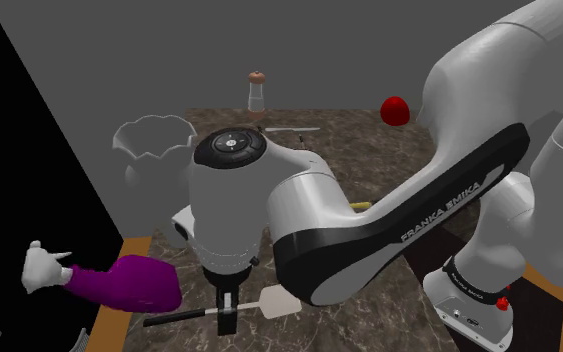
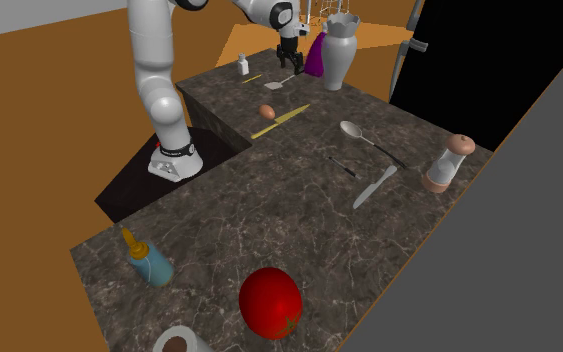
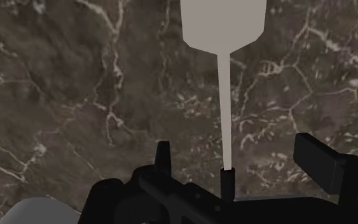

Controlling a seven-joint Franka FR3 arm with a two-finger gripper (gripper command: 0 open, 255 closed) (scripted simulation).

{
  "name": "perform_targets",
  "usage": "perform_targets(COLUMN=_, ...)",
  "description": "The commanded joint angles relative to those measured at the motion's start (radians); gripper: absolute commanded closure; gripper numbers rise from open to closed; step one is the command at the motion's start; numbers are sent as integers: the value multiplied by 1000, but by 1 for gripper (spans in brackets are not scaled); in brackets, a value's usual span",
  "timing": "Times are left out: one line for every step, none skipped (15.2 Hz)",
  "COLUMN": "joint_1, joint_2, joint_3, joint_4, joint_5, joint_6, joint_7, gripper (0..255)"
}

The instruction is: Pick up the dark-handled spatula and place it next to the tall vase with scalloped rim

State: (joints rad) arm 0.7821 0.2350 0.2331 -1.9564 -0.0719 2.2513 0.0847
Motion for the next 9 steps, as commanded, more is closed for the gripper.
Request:
perform_targets(joint_1=-1, joint_2=-33, joint_3=4, joint_4=18, joint_5=10, joint_6=-51, joint_7=-4, gripper=0)
perform_targets(joint_1=-2, joint_2=-46, joint_3=5, joint_4=29, joint_5=15, joint_6=-74, joint_7=-7, gripper=0)
perform_targets(joint_1=-2, joint_2=-46, joint_3=5, joint_4=29, joint_5=15, joint_6=-74, joint_7=-7, gripper=0)
perform_targets(joint_1=-2, joint_2=-46, joint_3=5, joint_4=28, joint_5=15, joint_6=-74, joint_7=-7, gripper=0)
perform_targets(joint_1=-2, joint_2=-46, joint_3=5, joint_4=29, joint_5=15, joint_6=-74, joint_7=-7, gripper=0)
perform_targets(joint_1=-2, joint_2=-46, joint_3=5, joint_4=29, joint_5=15, joint_6=-74, joint_7=-7, gripper=0)
perform_targets(joint_1=-2, joint_2=-46, joint_3=5, joint_4=29, joint_5=15, joint_6=-74, joint_7=-7, gripper=0)
perform_targets(joint_1=-2, joint_2=-46, joint_3=5, joint_4=29, joint_5=15, joint_6=-74, joint_7=-7, gripper=0)
perform_targets(joint_1=-2, joint_2=-46, joint_3=5, joint_4=29, joint_5=15, joint_6=-74, joint_7=-7, gripper=0)
